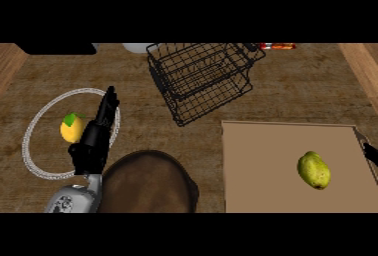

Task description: Pick the pear from the tray and place it in the tiered basket

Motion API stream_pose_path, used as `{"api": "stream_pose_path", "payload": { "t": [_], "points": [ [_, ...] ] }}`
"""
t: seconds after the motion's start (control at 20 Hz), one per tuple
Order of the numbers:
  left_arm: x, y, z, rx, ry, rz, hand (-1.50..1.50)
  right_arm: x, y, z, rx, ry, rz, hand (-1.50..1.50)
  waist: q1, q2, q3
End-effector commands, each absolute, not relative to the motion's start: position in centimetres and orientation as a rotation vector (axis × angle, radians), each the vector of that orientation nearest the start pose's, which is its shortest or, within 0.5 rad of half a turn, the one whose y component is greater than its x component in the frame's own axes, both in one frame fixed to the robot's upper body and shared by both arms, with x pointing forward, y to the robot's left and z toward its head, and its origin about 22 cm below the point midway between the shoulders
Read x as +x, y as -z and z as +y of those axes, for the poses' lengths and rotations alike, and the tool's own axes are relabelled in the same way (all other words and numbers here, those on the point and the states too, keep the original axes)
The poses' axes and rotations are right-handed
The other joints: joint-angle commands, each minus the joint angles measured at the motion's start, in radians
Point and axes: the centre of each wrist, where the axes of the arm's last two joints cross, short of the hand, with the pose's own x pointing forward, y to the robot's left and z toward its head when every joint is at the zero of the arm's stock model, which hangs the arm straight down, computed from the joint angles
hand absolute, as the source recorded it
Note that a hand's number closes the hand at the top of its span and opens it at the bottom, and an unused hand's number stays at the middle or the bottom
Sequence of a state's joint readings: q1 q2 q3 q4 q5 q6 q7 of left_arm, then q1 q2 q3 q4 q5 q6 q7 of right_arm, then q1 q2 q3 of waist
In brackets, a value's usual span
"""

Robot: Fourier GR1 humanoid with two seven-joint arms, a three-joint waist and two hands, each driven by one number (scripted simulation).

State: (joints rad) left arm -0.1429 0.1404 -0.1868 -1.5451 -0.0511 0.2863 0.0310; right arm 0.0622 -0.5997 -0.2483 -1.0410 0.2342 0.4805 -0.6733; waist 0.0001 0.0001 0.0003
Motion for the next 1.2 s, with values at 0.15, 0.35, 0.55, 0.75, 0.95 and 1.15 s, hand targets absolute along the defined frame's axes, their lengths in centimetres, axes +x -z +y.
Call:
{"api": "stream_pose_path", "payload": {
  "t": [0.15, 0.35, 0.55, 0.75, 0.95, 1.15],
  "points": [
    [27.1, -1.7, 19.9, 0.180, 0.095, -1.660, 0.00, 19.2, 0.9, -47.3, -0.058, -0.645, -1.534, -1.50, -0.001, 0.000, 0.000],
    [27.6, -1.2, 21.0, 0.166, 0.111, -1.669, 0.00, 18.9, 3.2, -46.4, -0.025, -0.632, -1.521, -1.50, 0.000, 0.001, 0.000],
    [26.8, -2.3, 21.3, 0.177, 0.104, -1.671, 0.00, 22.0, 2.4, -45.9, -0.032, -0.654, -1.515, -1.50, 0.005, 0.001, 0.000],
    [25.5, -4.2, 19.1, 0.165, 0.102, -1.650, 0.00, 21.9, 3.0, -43.5, -0.023, -0.663, -1.503, -1.50, 0.005, -0.001, 0.000],
    [28.0, -2.4, 18.8, 0.190, 0.109, -1.667, 0.00, 22.4, 2.6, -44.4, -0.015, -0.666, -1.500, -1.50, 0.000, 0.001, 0.000],
    [26.8, -3.7, 20.8, 0.190, 0.114, -1.672, 0.00, 23.1, 1.4, -44.1, -0.024, -0.688, -1.464, -1.50, 0.001, 0.000, 0.000]
  ]
}}
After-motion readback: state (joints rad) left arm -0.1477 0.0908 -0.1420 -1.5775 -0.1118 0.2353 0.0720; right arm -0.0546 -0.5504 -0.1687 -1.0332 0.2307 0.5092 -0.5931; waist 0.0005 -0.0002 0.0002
